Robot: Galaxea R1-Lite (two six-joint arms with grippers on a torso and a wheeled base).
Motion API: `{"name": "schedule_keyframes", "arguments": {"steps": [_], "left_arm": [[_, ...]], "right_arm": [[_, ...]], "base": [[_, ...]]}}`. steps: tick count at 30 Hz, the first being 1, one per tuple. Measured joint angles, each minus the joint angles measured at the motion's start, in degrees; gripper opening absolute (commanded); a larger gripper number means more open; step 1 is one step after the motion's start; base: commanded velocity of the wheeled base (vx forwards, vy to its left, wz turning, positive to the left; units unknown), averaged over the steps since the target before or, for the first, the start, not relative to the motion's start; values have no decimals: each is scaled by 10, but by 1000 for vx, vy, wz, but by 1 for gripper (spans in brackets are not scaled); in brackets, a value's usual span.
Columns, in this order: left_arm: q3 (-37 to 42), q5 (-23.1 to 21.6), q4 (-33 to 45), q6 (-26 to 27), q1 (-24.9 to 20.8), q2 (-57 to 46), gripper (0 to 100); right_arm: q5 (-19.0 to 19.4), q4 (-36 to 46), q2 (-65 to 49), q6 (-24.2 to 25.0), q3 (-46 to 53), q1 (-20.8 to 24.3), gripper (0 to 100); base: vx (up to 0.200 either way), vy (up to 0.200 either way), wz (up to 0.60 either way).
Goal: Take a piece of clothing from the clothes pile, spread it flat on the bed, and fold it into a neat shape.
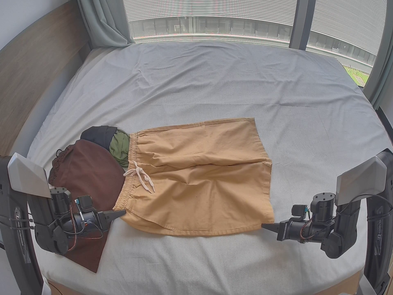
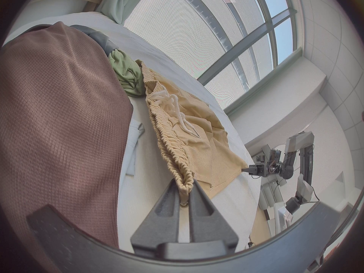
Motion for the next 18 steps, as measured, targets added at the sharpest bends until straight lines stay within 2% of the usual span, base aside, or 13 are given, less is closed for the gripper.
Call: {"name": "schedule_keyframes", "arguments": {"steps": [10,18], "left_arm": [[34,-14,0,51,0,0,0],[38,-13,0,93,3,24,0]], "right_arm": [[0,0,-9,-30,49,-3,0],[0,0,-8,-78,97,-4,0]], "base": [[0,0,0],[0,0,0]]}}
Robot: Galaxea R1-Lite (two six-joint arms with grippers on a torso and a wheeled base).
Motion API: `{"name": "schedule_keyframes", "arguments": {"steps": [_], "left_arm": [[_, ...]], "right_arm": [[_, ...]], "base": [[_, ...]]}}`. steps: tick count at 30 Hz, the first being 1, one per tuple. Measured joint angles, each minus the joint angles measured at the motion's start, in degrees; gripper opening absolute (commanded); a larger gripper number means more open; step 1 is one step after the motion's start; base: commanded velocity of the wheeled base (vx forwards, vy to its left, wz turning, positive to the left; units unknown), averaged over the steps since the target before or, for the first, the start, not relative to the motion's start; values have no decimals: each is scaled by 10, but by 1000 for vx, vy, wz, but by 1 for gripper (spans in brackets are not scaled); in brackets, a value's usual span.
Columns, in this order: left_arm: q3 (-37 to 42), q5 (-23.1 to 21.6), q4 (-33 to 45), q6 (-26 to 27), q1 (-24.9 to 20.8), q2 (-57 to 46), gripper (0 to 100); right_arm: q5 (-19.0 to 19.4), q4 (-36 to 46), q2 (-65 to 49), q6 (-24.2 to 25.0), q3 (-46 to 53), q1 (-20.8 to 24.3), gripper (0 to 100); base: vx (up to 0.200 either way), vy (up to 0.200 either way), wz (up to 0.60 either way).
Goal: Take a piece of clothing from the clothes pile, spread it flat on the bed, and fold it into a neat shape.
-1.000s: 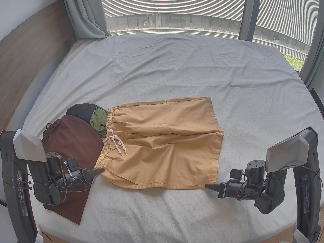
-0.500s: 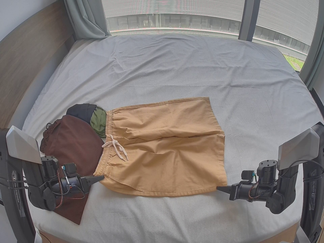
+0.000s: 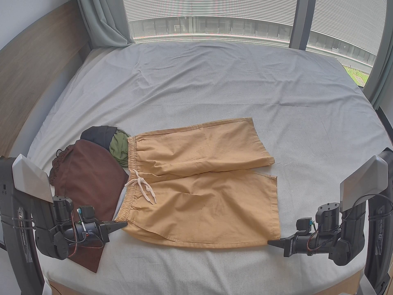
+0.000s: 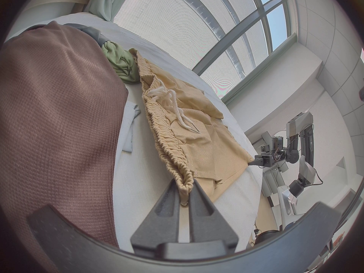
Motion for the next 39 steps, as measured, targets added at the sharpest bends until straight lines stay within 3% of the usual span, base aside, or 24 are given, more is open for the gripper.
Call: {"name": "schedule_keyframes", "arguments": {"steps": [12,19,29,39], "left_arm": [[12,-1,0,30,9,14,0],[23,-11,0,78,16,24,0],[51,-43,0,130,33,32,0],[83,-45,0,181,37,36,0]], "right_arm": [[0,0,-1,-4,10,-6,0],[1,0,-1,-46,24,-6,0],[2,0,-1,-59,40,-4,0],[2,0,-1,-88,61,-3,0]], "base": [[0,0,0],[0,0,0],[0,0,0],[0,0,0]]}}
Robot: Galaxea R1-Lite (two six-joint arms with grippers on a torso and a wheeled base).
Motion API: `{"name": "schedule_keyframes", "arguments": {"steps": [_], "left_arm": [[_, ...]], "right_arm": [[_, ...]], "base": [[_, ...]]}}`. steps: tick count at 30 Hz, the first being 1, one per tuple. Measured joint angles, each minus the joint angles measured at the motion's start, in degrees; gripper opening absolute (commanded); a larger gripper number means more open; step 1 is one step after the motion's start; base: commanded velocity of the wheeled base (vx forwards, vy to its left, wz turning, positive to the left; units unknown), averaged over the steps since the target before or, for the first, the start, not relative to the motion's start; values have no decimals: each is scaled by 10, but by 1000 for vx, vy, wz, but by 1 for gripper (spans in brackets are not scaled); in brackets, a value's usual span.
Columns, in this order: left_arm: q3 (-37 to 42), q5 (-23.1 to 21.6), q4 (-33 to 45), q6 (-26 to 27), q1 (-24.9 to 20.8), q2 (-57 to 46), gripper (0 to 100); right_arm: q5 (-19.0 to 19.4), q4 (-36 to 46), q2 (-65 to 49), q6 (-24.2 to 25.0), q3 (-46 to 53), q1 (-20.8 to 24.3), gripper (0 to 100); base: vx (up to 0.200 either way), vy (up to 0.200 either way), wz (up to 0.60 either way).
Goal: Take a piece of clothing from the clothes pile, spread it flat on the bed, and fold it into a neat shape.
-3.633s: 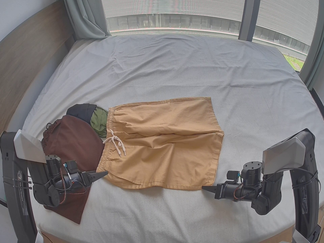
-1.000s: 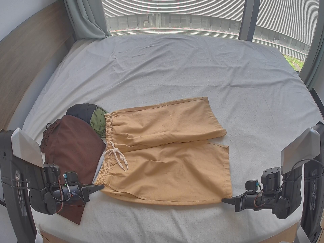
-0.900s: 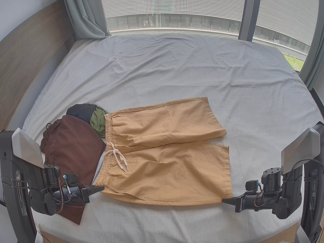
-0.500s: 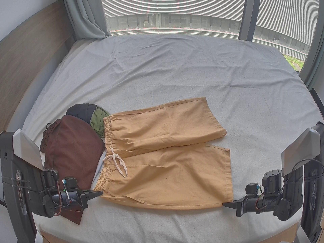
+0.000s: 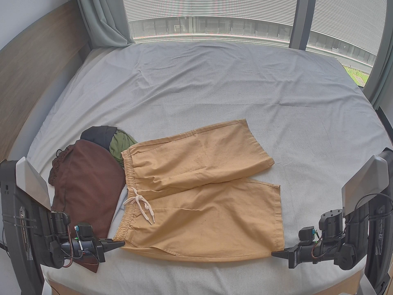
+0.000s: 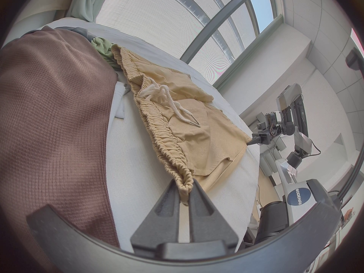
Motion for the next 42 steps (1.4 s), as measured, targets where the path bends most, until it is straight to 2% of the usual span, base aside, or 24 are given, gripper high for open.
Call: {"name": "schedule_keyframes", "arguments": {"steps": [5,10,15,26,39,42], "left_arm": [[12,0,0,21,0,5,0],[27,-9,0,26,1,10,0],[31,-27,0,26,4,9,0],[18,-32,1,18,6,-16,0],[-14,-31,0,-36,-2,-61,0],[-26,-31,0,-78,-4,-73,0]], "right_arm": [[2,0,0,-9,9,1,0],[22,0,0,-36,12,-2,0],[32,0,0,-37,12,-4,0],[57,0,-34,-29,2,-7,0],[63,0,-98,42,-29,-5,0],[63,0,-111,46,-35,-4,0]], "base": [[0,0,0],[0,0,0],[0,0,0],[0,0,0],[0,0,0],[0,0,0]]}}
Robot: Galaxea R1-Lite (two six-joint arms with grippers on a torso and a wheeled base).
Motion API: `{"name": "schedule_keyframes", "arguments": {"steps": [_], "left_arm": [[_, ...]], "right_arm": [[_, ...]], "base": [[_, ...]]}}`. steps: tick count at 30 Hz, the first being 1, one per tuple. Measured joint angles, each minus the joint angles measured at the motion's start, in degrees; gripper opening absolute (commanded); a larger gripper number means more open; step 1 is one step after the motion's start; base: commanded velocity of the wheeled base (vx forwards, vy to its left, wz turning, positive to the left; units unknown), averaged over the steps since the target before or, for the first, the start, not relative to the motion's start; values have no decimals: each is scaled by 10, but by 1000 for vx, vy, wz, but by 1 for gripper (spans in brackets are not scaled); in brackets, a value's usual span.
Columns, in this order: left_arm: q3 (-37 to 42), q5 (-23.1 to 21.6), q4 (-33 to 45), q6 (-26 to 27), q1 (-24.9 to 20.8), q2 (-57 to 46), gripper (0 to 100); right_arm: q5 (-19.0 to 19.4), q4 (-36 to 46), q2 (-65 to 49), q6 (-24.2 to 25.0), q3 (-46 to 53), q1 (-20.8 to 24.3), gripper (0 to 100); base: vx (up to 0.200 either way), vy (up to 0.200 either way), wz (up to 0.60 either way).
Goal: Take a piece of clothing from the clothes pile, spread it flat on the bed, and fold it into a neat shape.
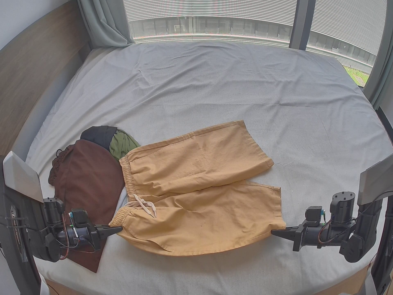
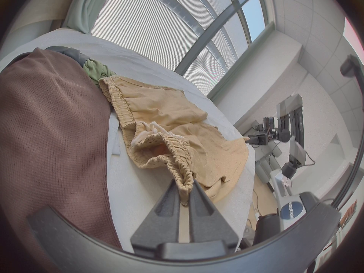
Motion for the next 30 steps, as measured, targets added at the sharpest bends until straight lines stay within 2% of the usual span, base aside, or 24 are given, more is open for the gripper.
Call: {"name": "schedule_keyframes", "arguments": {"steps": [6,9,15,23,30], "left_arm": [[-27,0,0,-77,-5,-33,0],[-41,0,0,-94,-9,-47,0],[-61,2,0,-105,-16,-61,0],[-69,9,0,-116,-29,-70,0],[-77,17,0,-148,-31,-82,0]], "right_arm": [[0,0,-19,18,-10,0,0],[1,0,-31,36,-14,1,0],[22,1,-65,75,-21,3,0],[27,1,-91,77,-18,3,0],[61,1,-122,77,-9,3,0]], "base": [[0,0,0],[0,0,0],[0,0,0],[0,0,0],[0,0,0]]}}
